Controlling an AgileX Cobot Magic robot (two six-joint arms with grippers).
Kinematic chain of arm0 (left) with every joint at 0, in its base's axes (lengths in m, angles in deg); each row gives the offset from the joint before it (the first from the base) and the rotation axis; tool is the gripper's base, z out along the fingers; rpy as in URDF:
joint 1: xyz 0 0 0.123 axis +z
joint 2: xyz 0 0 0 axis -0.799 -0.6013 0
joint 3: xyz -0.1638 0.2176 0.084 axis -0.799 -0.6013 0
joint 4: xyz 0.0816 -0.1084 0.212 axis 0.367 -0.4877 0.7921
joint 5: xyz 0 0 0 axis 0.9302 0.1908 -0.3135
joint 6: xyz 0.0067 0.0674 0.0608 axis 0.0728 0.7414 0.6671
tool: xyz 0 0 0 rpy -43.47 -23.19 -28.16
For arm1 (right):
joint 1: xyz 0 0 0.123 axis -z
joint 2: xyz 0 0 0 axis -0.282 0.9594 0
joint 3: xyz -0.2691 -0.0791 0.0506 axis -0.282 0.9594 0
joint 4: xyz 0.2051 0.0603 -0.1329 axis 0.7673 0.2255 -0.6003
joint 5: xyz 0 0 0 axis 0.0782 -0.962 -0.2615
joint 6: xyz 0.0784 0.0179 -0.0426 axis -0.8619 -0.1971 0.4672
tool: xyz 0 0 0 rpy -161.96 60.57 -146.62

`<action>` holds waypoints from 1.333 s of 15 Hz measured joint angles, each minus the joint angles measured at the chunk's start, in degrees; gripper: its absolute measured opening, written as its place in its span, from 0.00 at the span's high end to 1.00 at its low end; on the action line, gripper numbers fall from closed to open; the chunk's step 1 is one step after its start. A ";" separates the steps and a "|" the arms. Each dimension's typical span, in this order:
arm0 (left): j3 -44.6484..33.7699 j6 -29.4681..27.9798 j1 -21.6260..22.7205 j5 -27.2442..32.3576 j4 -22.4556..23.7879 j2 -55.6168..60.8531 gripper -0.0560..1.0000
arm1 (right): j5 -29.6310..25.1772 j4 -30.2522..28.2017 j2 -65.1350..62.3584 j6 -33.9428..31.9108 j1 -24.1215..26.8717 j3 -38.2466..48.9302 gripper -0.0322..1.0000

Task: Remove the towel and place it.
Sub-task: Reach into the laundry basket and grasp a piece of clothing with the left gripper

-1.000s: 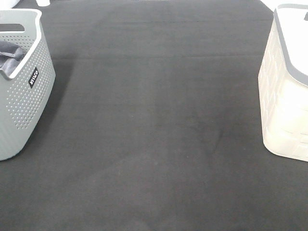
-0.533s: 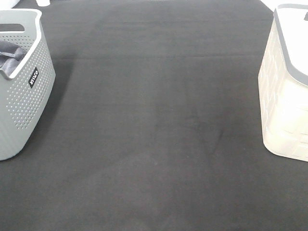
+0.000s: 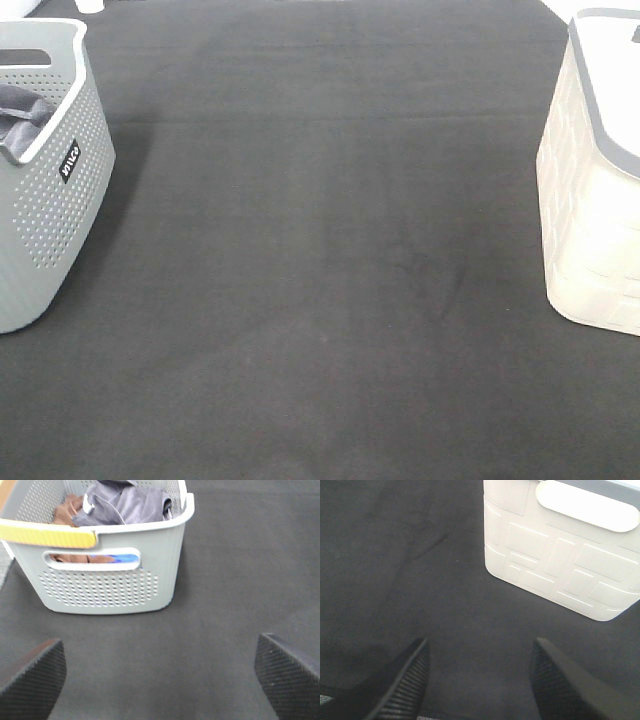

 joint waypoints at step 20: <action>50.25 35.01 -0.92 5.10 17.99 -66.58 0.04 | 0.00 0.00 0.00 0.00 0.00 0.00 0.40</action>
